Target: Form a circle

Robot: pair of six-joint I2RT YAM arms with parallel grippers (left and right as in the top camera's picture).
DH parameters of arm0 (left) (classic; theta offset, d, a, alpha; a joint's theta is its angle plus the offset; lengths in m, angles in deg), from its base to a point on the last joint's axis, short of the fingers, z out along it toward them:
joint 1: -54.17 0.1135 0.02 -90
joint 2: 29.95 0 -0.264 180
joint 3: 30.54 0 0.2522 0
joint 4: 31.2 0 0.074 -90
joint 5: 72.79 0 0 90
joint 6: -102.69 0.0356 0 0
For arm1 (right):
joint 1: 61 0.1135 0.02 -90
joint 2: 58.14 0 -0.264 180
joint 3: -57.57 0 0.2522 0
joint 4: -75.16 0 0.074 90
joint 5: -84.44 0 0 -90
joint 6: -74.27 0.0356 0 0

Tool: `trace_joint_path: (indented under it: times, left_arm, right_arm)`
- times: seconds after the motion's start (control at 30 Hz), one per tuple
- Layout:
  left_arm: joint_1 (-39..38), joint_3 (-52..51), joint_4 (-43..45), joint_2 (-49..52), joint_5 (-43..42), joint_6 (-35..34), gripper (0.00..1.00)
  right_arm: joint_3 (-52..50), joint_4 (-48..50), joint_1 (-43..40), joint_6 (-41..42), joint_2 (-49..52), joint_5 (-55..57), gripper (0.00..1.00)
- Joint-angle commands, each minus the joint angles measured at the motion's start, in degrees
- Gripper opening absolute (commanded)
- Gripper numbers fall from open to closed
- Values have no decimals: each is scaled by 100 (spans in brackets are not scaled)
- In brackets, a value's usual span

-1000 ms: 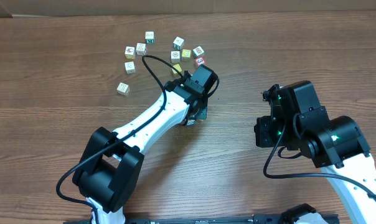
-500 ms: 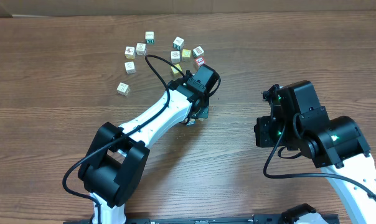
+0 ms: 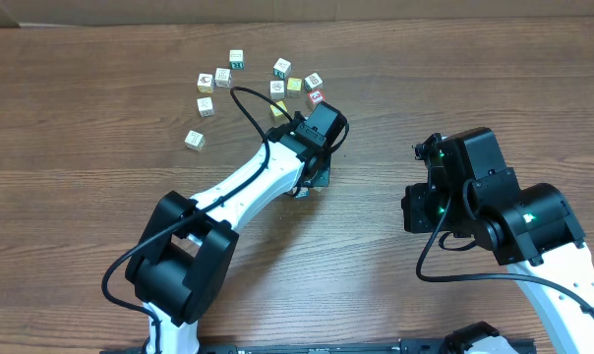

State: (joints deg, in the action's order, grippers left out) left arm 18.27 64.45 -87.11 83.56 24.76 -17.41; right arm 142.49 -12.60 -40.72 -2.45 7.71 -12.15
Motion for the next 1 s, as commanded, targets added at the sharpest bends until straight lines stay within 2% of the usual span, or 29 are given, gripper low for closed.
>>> trace_joint_path:
  times: [0.0, 0.97]
  left_arm:
    - [28, 107, 20, 114, 9, -81, 4]
    - [26, 105, -118, 306, 37, -166, 4]
  right_arm:
    - [136, 39, -26, 20, -107, 57, 4]
    - [136, 39, -26, 17, -107, 57, 4]
